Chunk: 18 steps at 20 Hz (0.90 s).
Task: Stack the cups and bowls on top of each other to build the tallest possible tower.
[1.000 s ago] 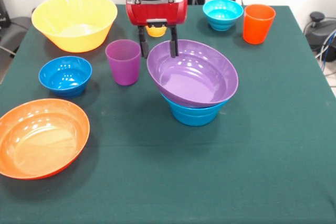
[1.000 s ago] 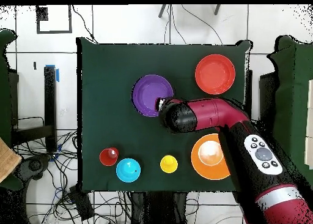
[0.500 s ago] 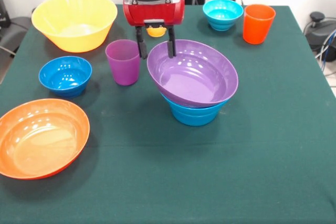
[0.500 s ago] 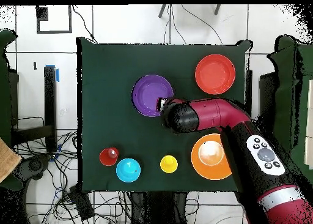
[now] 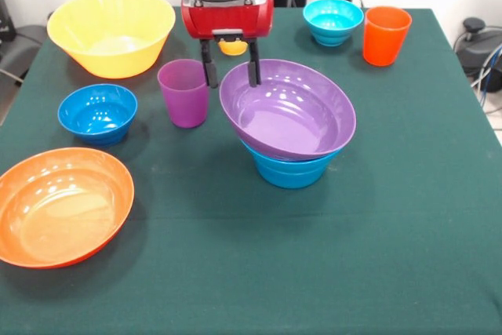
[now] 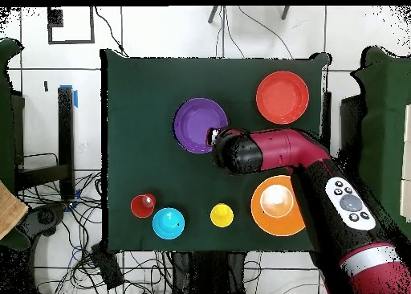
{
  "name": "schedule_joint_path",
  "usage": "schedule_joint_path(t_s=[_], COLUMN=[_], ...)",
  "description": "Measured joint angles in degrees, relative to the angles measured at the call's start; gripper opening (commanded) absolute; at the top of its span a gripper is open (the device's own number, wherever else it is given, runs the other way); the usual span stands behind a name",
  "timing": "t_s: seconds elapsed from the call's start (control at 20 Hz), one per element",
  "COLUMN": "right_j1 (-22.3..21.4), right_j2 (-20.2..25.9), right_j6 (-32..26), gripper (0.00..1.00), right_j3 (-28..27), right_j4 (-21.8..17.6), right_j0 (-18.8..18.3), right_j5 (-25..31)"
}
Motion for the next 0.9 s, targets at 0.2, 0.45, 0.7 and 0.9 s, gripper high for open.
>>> schedule_joint_path(t_s=[0.2,0.45,0.7,0.9], right_j1=[0.94,1.27,1.26,1.13], right_j2=[0.06,0.45,0.99,1.28], right_j6=[0.0,0.0,0.0,0.0], gripper=[1.0,1.0,1.0,1.0], right_j3=[-0.61,-1.13,-1.54,-1.52], right_j4=[-0.04,-0.02,-0.02,-0.04], right_j0=[-0.09,-0.58,-1.63,-2.21], right_j5=[0.0,0.31,1.85,3.35])
